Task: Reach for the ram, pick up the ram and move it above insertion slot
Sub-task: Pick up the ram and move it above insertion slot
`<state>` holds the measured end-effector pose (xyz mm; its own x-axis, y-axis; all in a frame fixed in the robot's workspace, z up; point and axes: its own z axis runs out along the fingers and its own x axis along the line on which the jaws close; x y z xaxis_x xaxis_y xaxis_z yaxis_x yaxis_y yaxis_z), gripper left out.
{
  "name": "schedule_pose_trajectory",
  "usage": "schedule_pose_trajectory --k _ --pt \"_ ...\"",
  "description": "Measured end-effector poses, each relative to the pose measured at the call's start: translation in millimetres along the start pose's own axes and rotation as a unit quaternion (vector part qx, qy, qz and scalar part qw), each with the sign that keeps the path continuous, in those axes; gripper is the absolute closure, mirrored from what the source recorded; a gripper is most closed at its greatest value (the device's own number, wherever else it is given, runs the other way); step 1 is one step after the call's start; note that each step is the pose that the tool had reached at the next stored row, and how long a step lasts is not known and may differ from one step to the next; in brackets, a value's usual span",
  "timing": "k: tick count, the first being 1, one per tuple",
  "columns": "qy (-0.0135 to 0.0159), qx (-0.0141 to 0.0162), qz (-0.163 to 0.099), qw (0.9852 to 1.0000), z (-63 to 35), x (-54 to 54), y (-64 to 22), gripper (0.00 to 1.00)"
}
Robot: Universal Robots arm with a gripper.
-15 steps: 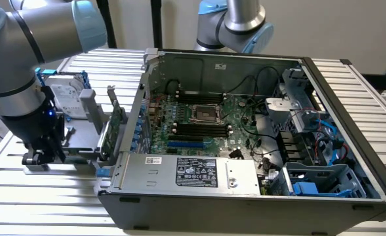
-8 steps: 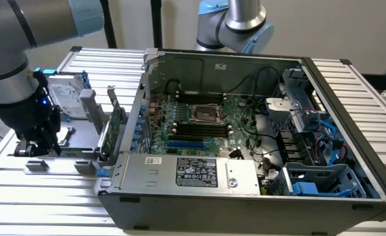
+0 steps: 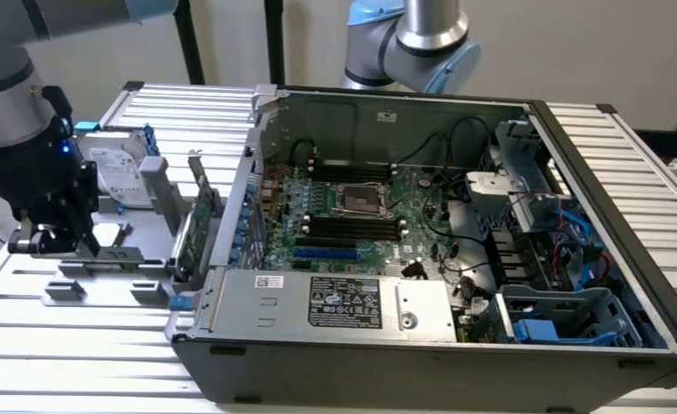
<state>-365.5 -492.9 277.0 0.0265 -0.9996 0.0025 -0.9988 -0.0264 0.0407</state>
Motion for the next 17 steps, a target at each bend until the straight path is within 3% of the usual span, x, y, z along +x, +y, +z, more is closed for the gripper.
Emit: schedule_pose_trajectory --k 17 --pt "0.0000 0.0000 -0.001 1.0000 -78.7 -3.9 -34.1 0.87"
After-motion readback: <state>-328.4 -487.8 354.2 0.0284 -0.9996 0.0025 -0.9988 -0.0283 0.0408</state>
